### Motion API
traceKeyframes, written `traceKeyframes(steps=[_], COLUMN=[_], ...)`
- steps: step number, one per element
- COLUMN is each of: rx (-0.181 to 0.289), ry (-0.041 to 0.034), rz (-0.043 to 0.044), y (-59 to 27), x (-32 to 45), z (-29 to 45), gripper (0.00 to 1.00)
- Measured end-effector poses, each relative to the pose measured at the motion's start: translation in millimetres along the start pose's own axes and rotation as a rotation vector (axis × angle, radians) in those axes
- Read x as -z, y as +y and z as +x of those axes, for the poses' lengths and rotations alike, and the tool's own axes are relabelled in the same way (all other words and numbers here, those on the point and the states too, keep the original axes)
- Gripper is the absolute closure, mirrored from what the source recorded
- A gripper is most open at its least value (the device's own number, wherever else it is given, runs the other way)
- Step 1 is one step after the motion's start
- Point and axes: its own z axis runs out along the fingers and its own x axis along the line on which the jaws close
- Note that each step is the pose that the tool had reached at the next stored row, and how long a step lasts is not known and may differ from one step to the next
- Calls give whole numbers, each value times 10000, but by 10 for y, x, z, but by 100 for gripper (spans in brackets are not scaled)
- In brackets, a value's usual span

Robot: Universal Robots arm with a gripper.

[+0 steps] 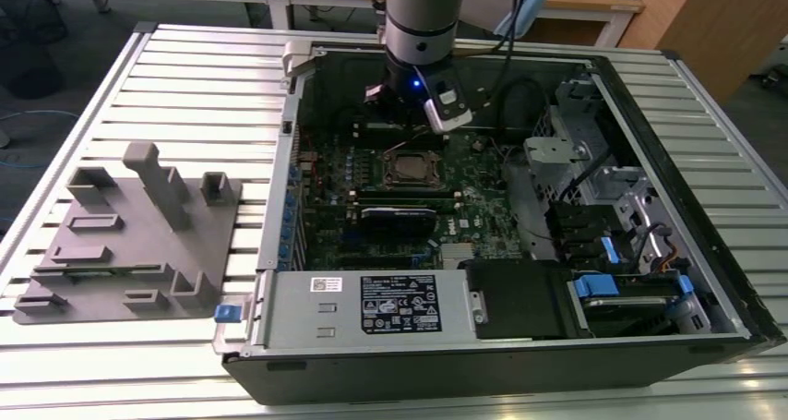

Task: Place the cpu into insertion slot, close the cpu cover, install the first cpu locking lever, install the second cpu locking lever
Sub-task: 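Install the first cpu locking lever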

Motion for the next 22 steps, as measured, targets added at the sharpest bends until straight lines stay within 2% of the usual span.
traceKeyframes(steps=[5, 12, 22], rx=[0, 0, -1], ry=[0, 0, 0], rz=[-1, 0, 0], y=[0, -12, -2], x=[-14, -71, -85], z=[-25, -34, -66], gripper=[90, 90, 90])
